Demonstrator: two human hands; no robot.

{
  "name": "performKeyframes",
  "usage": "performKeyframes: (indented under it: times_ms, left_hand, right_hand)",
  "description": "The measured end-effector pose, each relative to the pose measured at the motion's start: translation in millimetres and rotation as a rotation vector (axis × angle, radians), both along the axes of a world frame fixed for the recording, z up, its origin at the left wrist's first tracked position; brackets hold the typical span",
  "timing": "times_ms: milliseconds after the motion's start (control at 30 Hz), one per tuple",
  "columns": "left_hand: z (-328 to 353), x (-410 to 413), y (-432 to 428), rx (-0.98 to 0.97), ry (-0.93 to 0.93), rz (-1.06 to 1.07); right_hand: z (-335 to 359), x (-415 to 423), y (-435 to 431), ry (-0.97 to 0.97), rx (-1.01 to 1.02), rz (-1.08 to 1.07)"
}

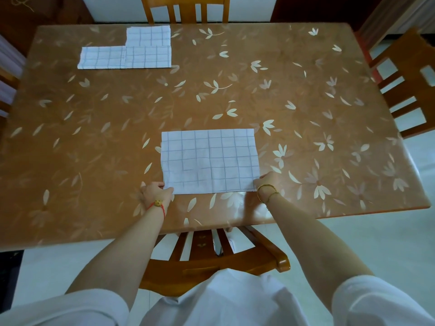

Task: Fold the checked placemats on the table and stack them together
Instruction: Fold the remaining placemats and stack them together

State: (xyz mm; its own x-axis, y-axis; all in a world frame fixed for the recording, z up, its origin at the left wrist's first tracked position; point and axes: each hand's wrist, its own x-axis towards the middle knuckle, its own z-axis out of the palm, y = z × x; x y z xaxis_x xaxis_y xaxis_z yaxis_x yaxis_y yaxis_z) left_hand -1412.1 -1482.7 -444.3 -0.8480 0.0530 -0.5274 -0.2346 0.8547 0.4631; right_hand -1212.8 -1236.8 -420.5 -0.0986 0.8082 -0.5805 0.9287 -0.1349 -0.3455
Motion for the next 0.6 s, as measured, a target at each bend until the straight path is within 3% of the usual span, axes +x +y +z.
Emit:
performKeyframes:
  times_ms: [433, 600]
  left_hand:
    - [15.1, 7.8, -13.8, 0.051, -0.012, -0.064]
    - [19.6, 18.8, -23.2, 0.076, -0.134, -0.137]
  right_hand:
    - [2.1, 22.5, -2.9, 0.154, 0.062, 0.011]
    - [10.5, 45.4, -5.0, 0.164, 0.054, 0.052]
